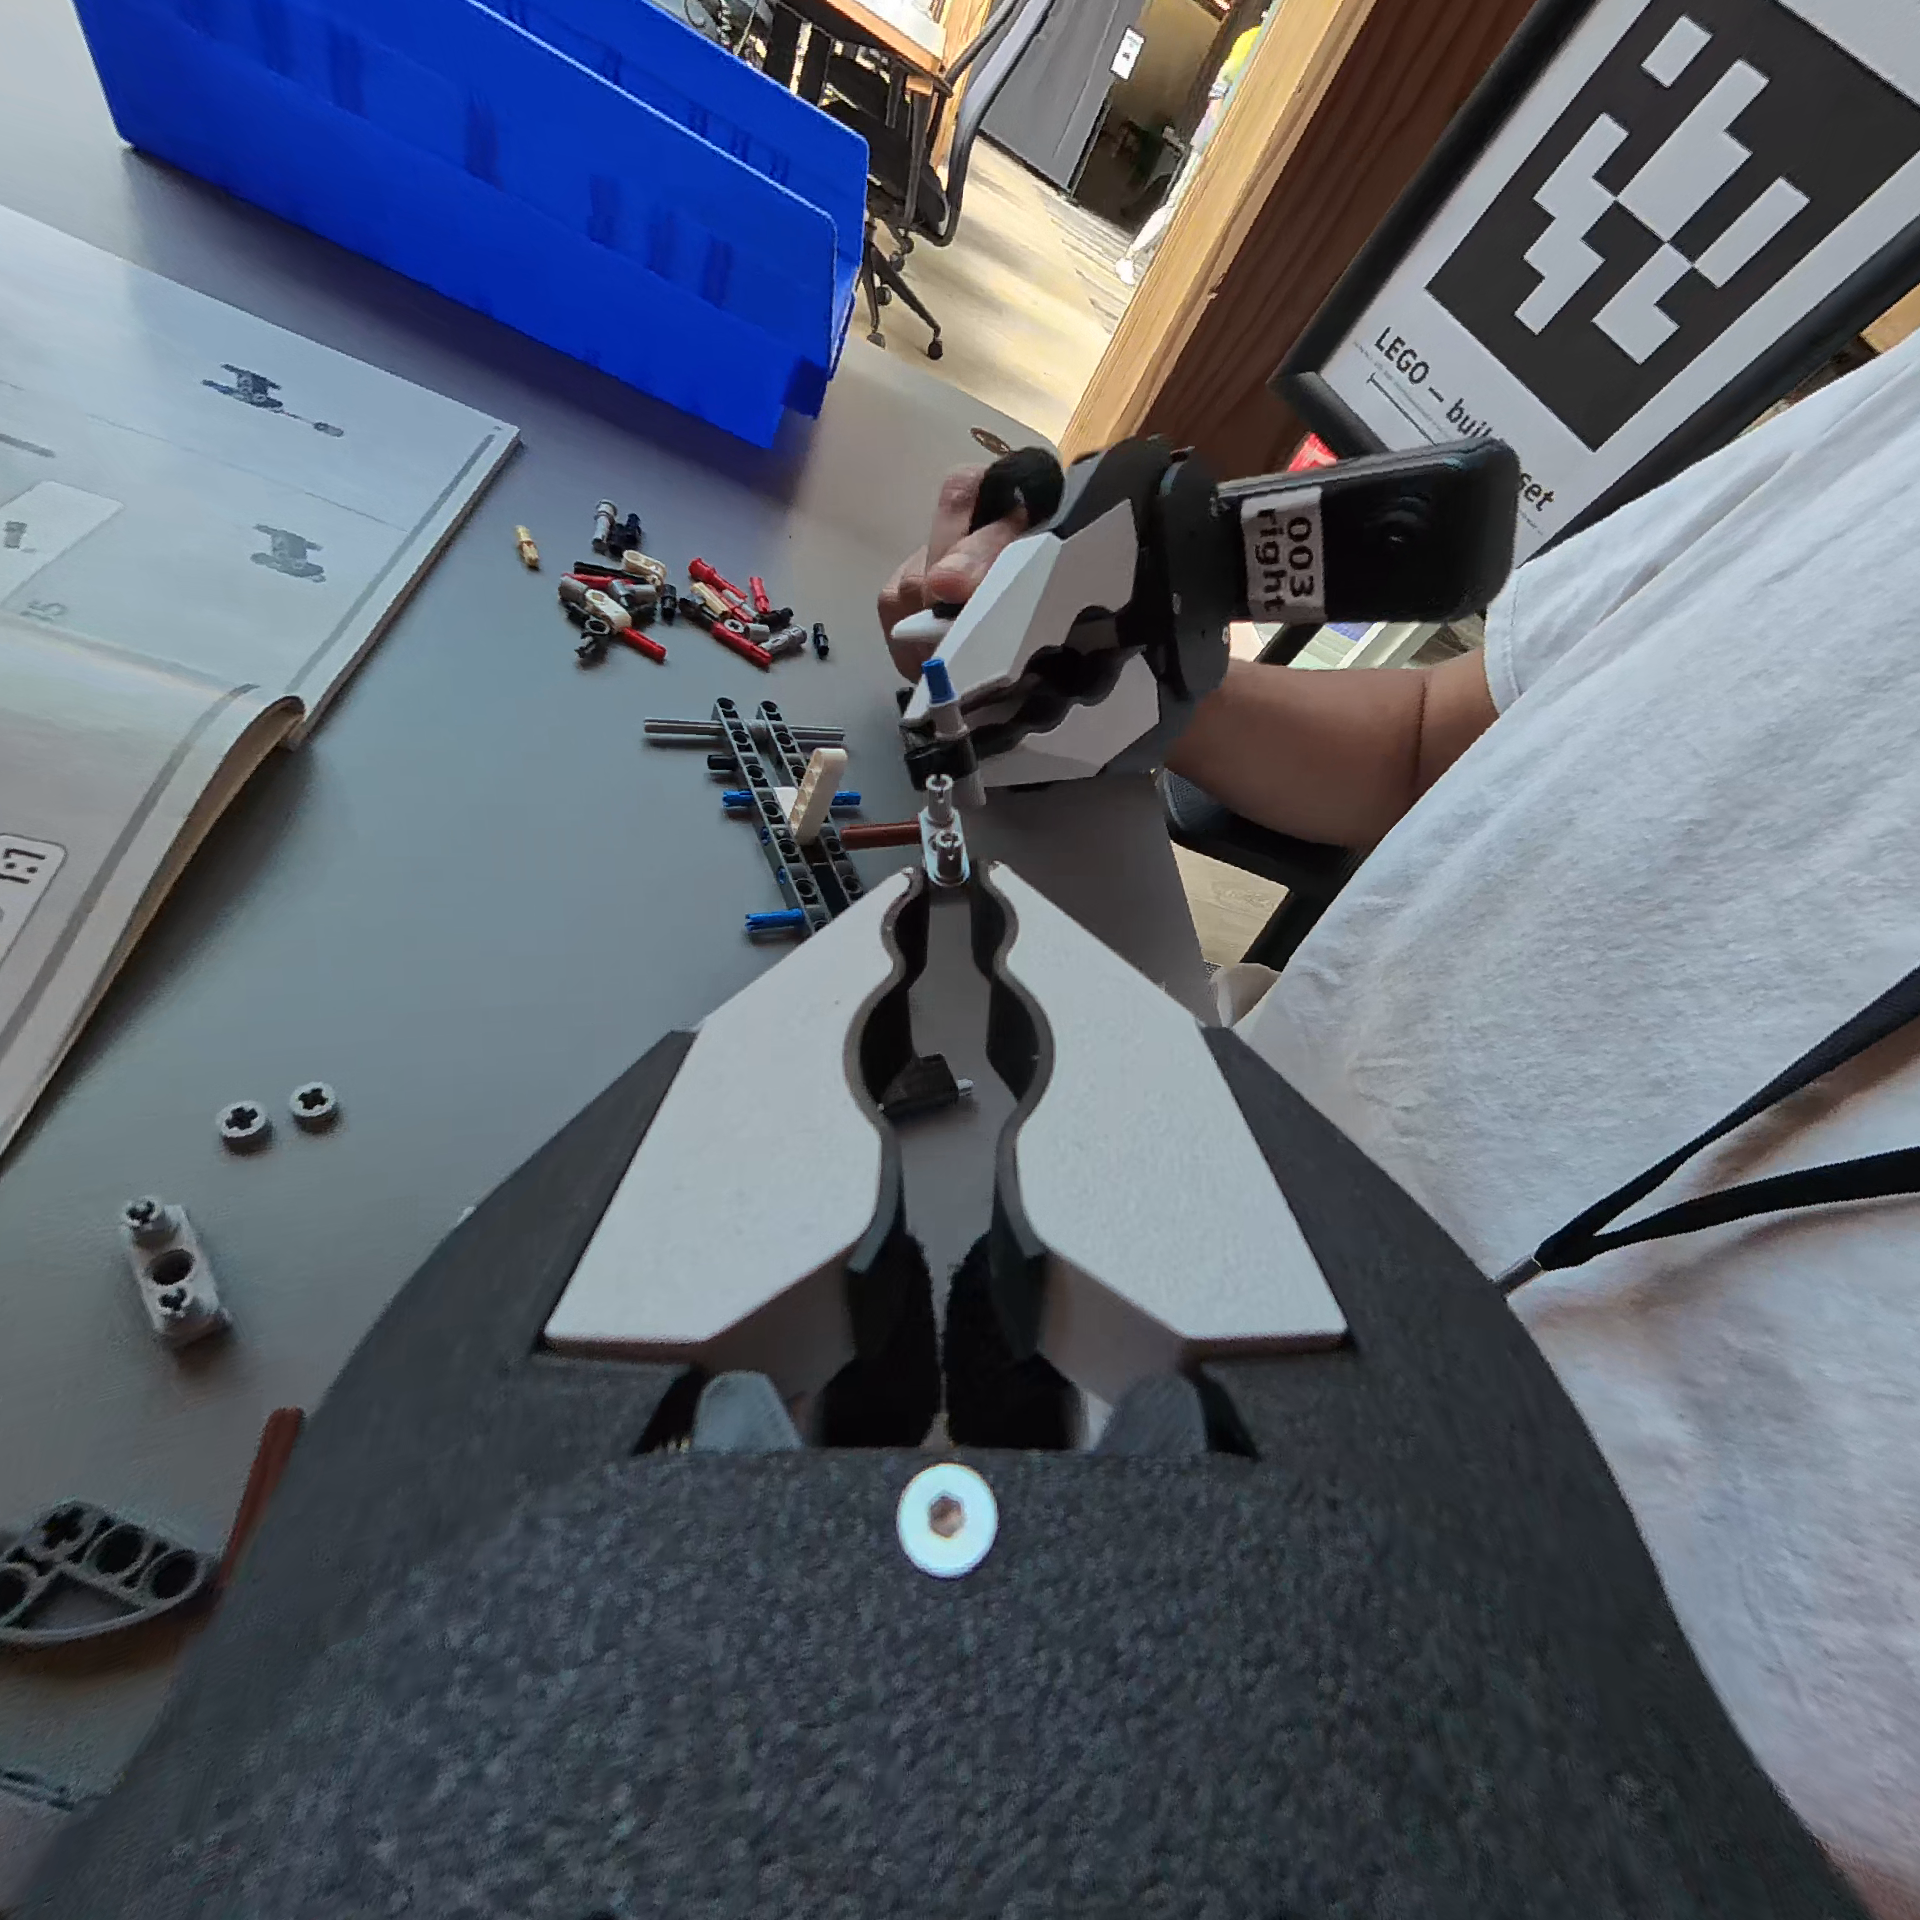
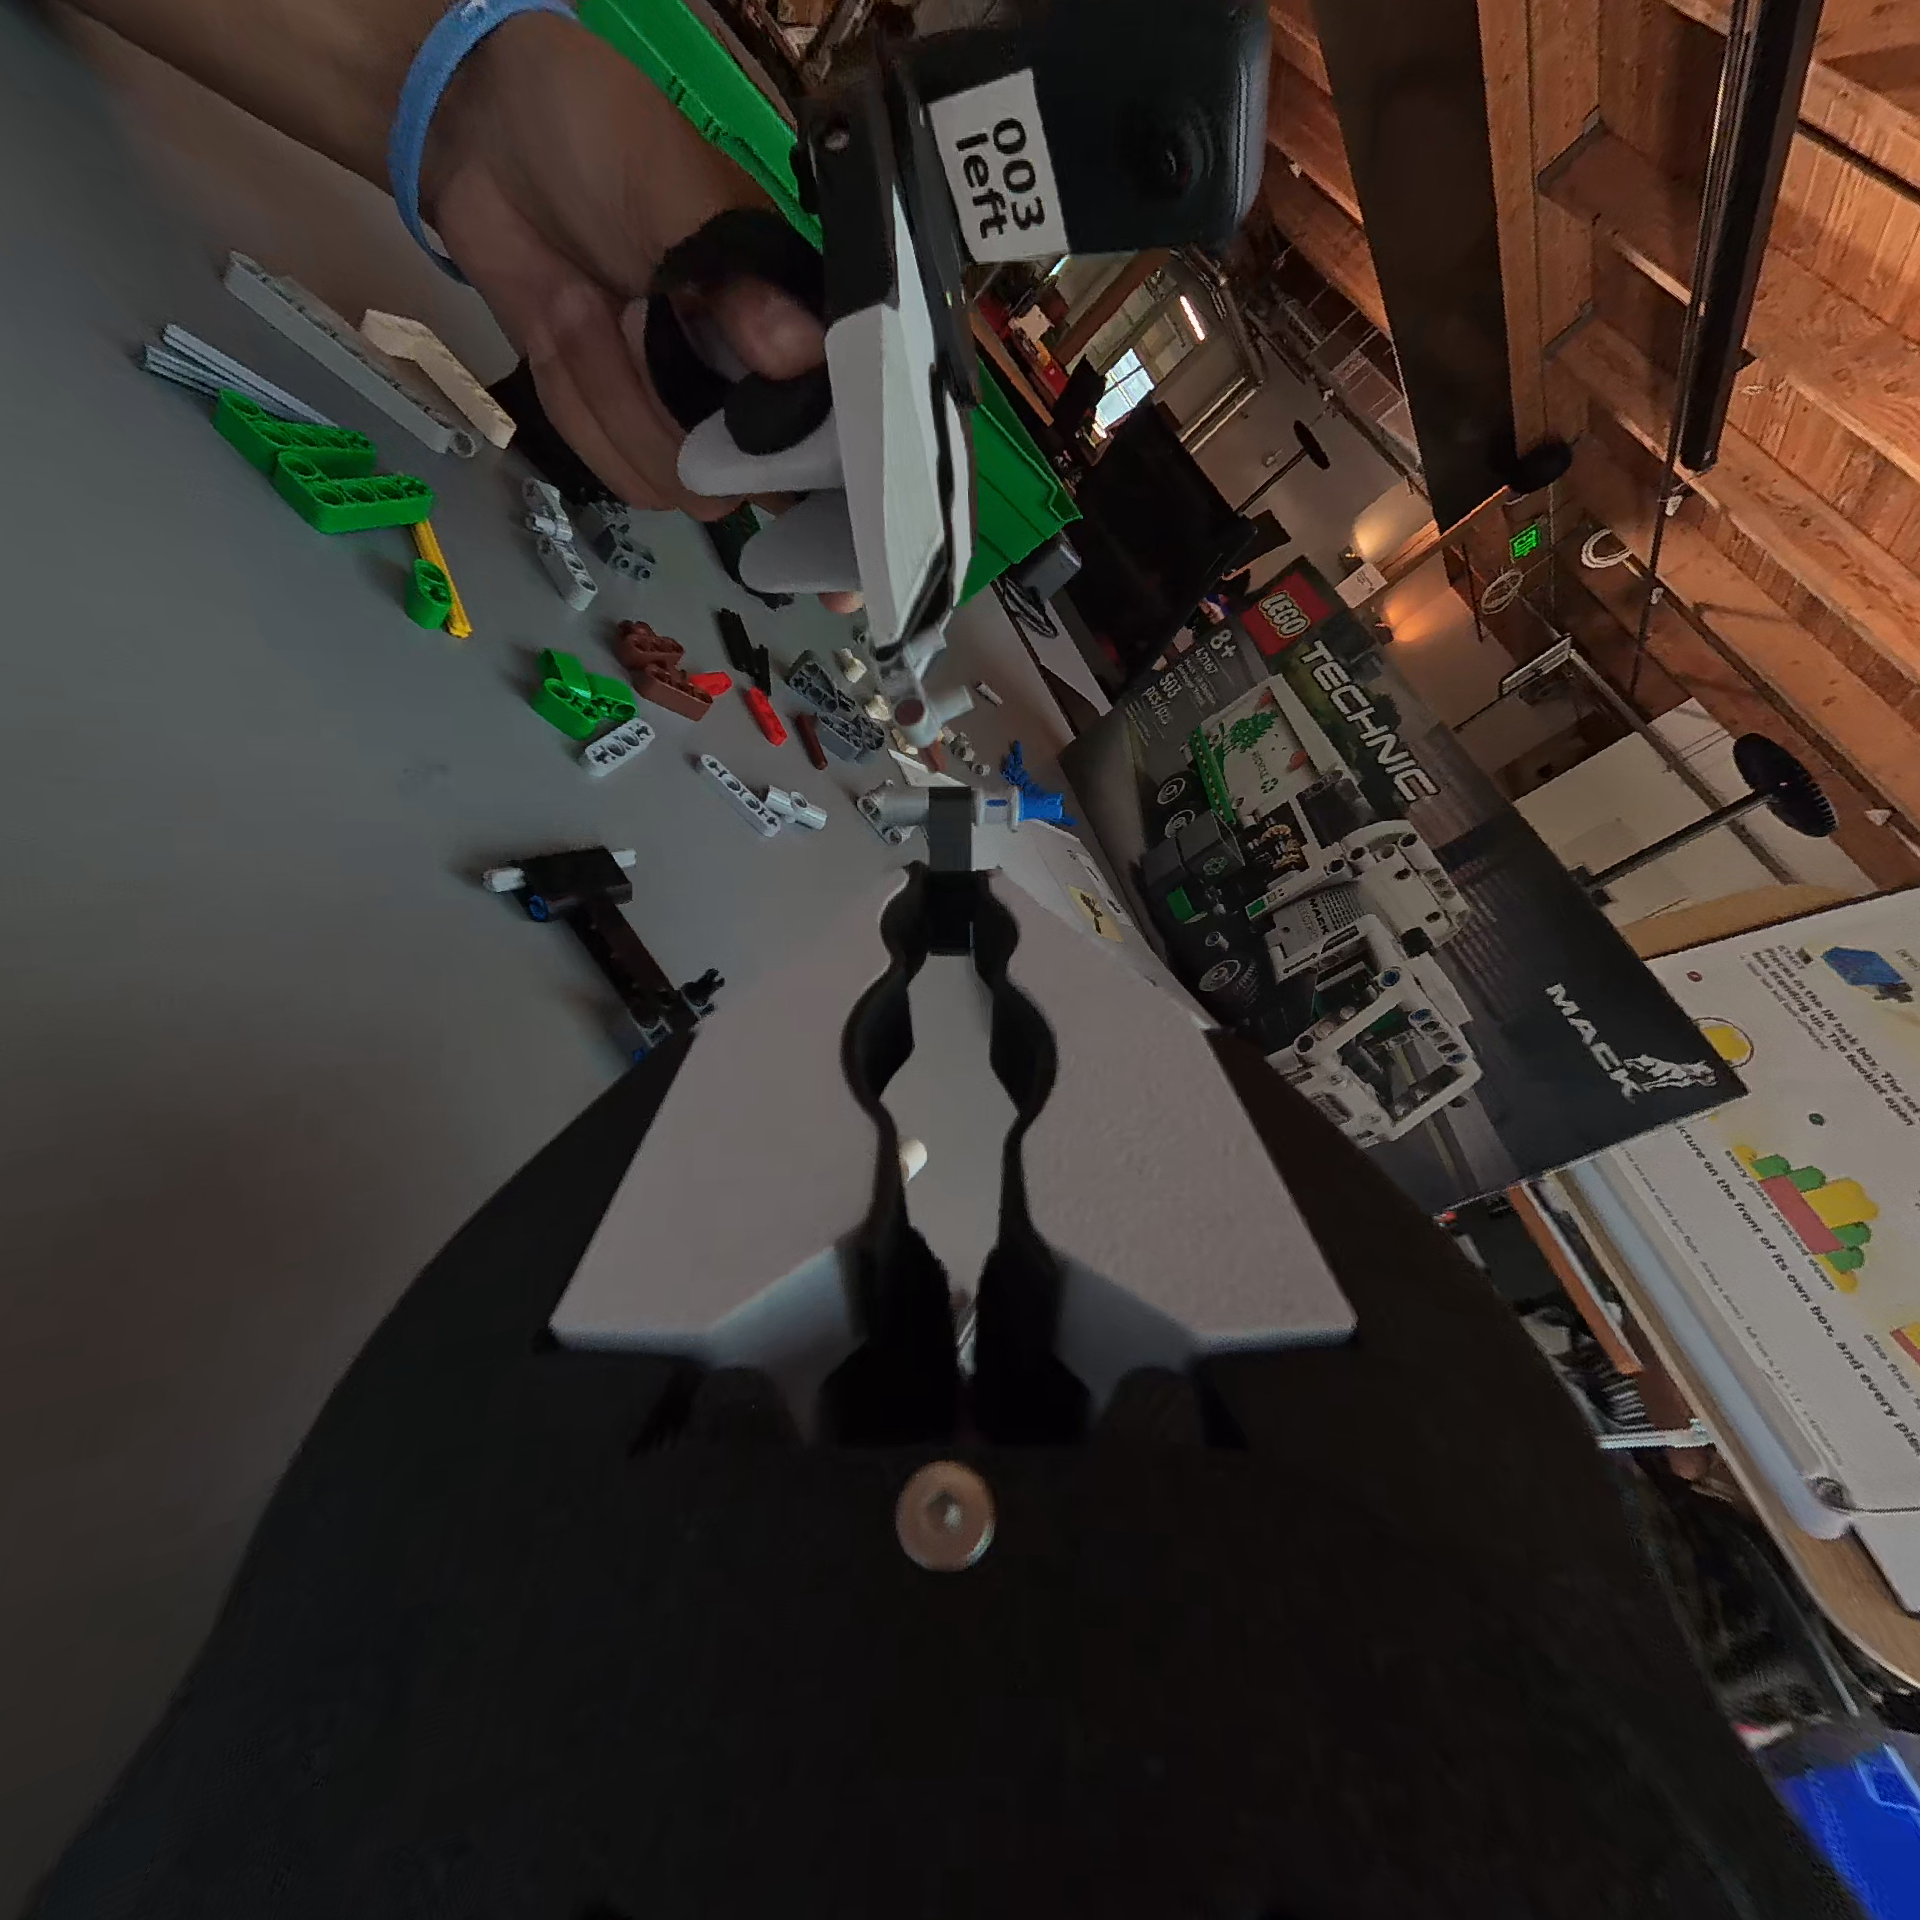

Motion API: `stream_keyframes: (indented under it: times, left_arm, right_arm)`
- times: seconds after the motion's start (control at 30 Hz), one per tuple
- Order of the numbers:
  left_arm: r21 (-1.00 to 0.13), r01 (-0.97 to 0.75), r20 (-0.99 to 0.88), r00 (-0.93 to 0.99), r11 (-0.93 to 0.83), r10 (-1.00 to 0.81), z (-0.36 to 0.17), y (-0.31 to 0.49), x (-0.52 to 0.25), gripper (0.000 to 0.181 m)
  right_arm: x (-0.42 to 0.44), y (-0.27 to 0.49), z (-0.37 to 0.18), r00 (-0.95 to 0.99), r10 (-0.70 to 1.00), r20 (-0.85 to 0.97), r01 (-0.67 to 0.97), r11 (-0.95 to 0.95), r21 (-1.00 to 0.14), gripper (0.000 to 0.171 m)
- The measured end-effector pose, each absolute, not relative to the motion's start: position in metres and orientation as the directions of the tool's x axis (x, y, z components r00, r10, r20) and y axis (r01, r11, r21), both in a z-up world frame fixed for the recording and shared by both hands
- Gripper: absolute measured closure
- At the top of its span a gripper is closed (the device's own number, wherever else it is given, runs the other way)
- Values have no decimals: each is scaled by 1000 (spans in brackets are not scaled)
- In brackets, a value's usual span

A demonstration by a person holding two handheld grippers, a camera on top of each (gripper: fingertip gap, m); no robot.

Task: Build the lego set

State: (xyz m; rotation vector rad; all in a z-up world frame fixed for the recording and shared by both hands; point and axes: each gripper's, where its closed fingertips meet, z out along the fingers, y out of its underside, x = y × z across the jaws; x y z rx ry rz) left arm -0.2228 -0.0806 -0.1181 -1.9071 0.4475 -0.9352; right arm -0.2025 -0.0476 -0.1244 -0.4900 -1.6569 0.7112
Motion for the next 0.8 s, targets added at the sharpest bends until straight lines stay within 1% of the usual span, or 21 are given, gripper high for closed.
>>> stream_keyframes:
  times: [0.07, 0.13, 0.4, 0.53, 0.6, 0.7, 0.8]
  left_arm:
    - [-863, 79, 426, 646, -500, -633, -118, -79, -223, 176]
    - [-861, 79, 427, 649, -502, -630, -119, -79, -222, 176]
    - [-860, 89, 434, 646, -503, -628, -118, -79, -224, 176]
    - [-860, 82, 434, 633, -503, -640, -118, -81, -220, 176]
    - [-863, 74, 430, 628, -500, -649, -118, -82, -217, 176]
    - [-870, 70, 424, 613, -489, -667, -115, -84, -214, 176]
    - [-878, 69, 416, 600, -474, -683, -112, -86, -211, 176]
  right_arm:
    - [-205, -51, -127, -184, 616, 766, -50, 772, -634, 167]
    - [-206, -51, -130, -180, 592, 785, -38, 794, -607, 167]
    - [-206, -43, -126, -169, 642, 747, -35, 754, -656, 167]
    - [-205, -41, -122, -175, 692, 700, -41, 706, -707, 167]
    - [-203, -41, -114, -193, 760, 621, -64, 622, -781, 167]
    - [-197, -39, -100, -262, 870, 417, -92, 407, -909, 167]
    - [-191, -31, -86, -311, 925, 218, -99, 196, -976, 167]
